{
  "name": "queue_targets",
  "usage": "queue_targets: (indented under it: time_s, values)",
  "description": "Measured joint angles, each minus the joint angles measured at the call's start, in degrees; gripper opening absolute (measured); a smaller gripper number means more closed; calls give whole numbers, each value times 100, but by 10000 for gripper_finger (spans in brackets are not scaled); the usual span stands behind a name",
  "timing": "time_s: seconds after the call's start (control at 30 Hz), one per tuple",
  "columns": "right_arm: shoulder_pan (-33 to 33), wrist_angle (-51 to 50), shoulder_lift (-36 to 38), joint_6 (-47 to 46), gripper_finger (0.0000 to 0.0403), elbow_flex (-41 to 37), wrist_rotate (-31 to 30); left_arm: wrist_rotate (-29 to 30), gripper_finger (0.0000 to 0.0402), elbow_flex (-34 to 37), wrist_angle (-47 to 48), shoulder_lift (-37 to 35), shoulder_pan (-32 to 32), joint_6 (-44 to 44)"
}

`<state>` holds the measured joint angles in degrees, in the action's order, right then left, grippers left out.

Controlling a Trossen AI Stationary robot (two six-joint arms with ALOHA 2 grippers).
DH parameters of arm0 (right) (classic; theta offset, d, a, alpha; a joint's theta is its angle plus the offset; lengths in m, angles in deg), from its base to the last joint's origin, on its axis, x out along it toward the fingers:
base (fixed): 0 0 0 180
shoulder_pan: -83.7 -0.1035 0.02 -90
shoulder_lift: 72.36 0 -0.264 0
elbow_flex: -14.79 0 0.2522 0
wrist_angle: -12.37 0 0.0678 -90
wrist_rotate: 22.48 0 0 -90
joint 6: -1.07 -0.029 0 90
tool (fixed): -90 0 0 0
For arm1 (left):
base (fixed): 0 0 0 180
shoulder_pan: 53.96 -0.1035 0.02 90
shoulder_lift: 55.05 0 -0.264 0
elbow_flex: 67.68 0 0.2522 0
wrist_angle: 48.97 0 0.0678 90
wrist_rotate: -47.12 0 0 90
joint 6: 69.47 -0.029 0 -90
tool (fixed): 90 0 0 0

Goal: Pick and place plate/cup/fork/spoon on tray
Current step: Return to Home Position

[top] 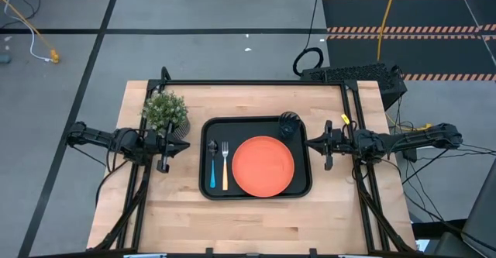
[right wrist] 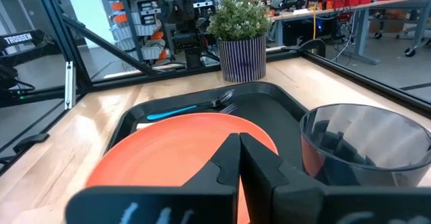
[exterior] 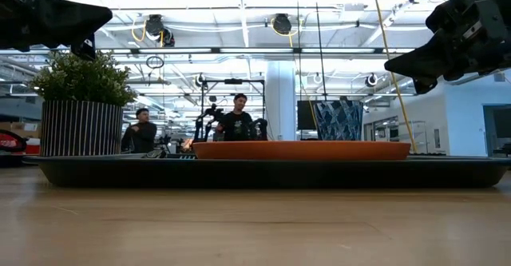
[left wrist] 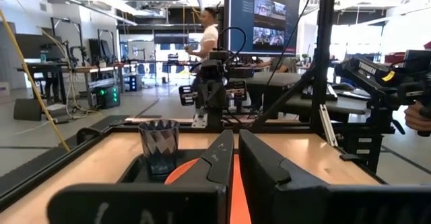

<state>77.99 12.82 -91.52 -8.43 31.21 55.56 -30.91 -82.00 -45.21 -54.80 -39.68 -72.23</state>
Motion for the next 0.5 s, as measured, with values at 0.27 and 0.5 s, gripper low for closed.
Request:
queue_targets:
  time_s: [0.27,0.5]
  values:
    - [0,2,0,-31,0,-2,2,2,26,0,-2,0,0,-14]
    - [0,7,0,-21,0,-2,2,4,26,-2,-7,0,0,-7]
